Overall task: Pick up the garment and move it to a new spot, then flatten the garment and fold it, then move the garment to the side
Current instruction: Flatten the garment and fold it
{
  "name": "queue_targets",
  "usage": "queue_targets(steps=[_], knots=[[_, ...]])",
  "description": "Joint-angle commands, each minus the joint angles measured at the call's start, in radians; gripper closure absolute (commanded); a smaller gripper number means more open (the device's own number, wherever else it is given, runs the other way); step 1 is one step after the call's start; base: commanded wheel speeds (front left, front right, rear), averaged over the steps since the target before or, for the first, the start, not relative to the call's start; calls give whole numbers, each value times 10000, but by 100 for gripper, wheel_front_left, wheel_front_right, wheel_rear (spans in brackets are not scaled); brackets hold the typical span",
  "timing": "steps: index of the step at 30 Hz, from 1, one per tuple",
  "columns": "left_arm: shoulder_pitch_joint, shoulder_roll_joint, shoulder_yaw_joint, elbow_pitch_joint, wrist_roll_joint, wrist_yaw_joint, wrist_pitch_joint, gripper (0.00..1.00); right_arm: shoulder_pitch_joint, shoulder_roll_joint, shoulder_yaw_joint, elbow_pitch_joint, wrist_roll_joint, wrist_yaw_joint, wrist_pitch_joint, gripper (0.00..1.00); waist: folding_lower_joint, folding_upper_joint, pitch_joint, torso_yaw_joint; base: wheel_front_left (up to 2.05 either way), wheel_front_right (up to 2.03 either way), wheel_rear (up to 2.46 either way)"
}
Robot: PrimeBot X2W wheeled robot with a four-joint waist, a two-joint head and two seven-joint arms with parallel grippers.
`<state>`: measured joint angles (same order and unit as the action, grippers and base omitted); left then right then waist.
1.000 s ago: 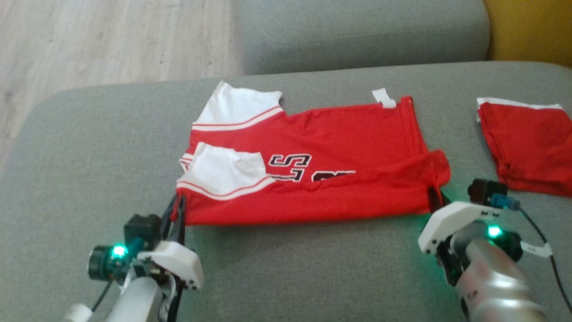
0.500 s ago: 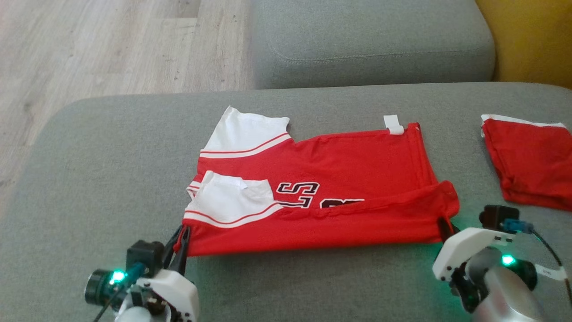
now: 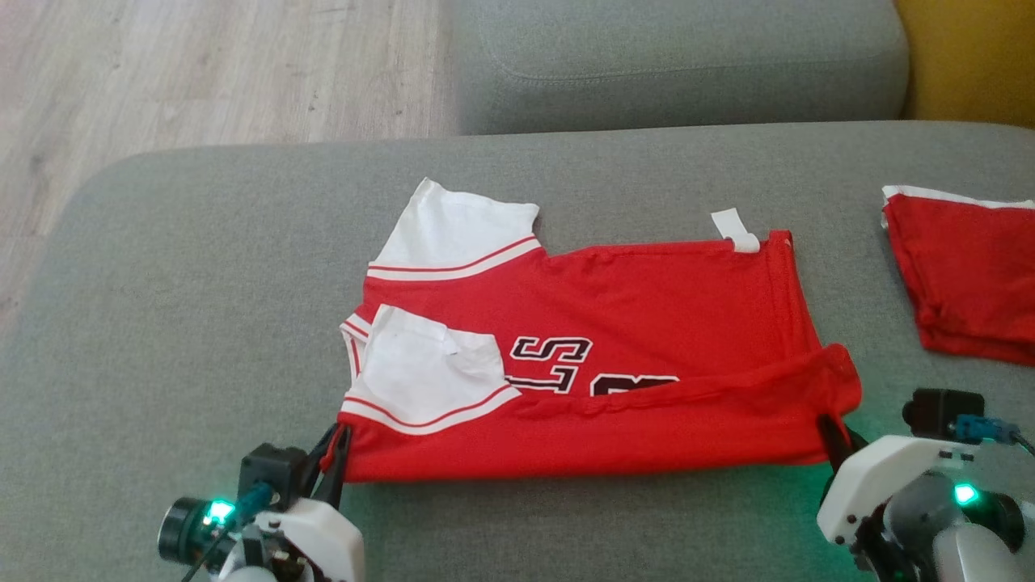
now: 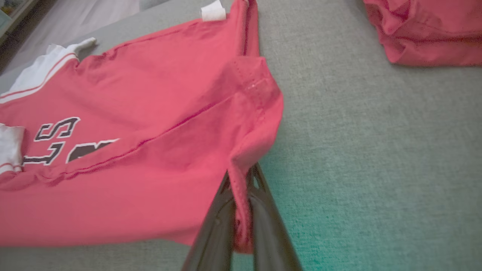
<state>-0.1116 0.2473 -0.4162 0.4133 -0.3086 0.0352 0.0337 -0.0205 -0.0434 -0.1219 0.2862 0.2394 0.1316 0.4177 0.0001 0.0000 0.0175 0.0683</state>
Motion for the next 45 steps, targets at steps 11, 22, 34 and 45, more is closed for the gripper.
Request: queue_targets(steps=[11,22,34,45], knots=[[-815,-82,317,263,-43,261,-466,0,-81,-70,326,-1070,148,-9,-718,0,-1,0,167,48,0,0,0],[-1358,-568,1400,-1021,-574,611,-2787,0,-479,-69,1190,-1959,58,-9,-4328,0,-1,0,147,-129,0,0,0],[-2010,-847,2009,-1566,144,15,-2941,0,-990,-69,1783,-1269,130,-9,-6561,0,-1,0,870,-746,0,0,0],[-6502,1177,1236,1909,423,-1525,380,0,-2345,-68,2545,-1449,296,-9,-6682,0,-1,0,2745,-1906,0,0,0]])
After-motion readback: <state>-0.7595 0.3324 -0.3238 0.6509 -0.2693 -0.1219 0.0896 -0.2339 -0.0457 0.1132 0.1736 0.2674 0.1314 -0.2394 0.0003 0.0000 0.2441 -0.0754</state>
